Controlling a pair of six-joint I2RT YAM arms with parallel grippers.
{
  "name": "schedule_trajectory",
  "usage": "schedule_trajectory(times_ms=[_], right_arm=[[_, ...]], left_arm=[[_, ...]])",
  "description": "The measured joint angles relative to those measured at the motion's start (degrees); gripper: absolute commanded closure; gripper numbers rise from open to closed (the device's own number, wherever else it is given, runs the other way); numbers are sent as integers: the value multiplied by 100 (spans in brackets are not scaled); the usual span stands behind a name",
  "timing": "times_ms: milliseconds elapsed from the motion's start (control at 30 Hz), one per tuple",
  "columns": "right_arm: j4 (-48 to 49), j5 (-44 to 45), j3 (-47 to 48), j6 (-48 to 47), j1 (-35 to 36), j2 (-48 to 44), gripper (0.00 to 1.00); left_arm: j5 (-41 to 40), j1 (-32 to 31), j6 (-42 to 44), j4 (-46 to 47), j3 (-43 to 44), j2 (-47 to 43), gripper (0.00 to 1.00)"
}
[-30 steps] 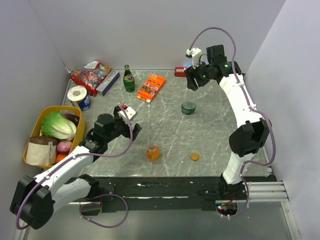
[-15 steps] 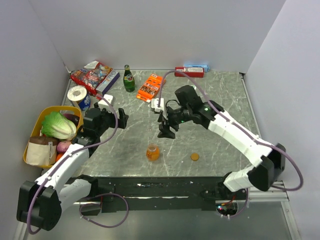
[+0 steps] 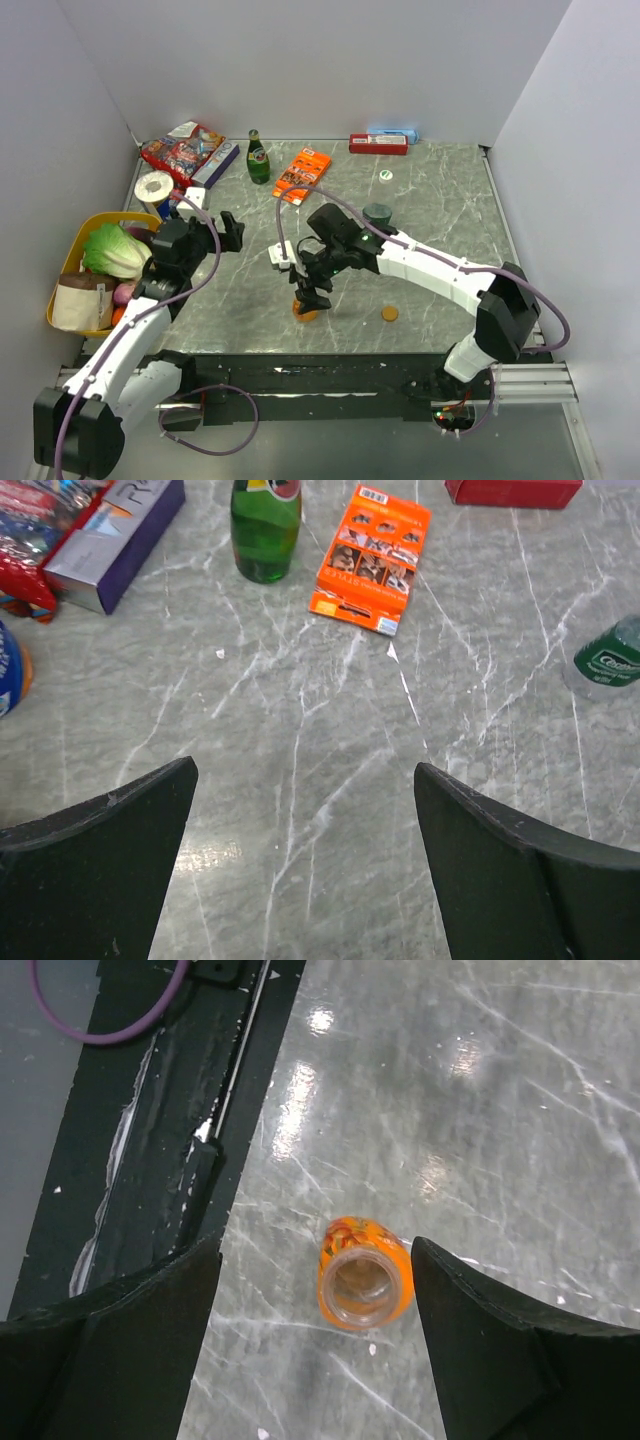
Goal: Screw on the bottle caps
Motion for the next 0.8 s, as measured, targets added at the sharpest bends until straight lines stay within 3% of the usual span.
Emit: schedule_trajectory(times_ms=[267, 633, 767, 800], right_arm=[[269, 245, -87, -31, 28, 516, 19], [243, 535, -155, -350, 28, 614, 32], [155, 627, -262, -442, 28, 614, 49], [144, 636, -275, -457, 28, 614, 57]], left_arm=[[-11, 87, 0, -192, -11, -334, 4], [94, 164, 2, -286, -17, -330, 4], [319, 164, 46, -271, -70, -302, 4], [387, 162, 61, -271, -83, -273, 4]])
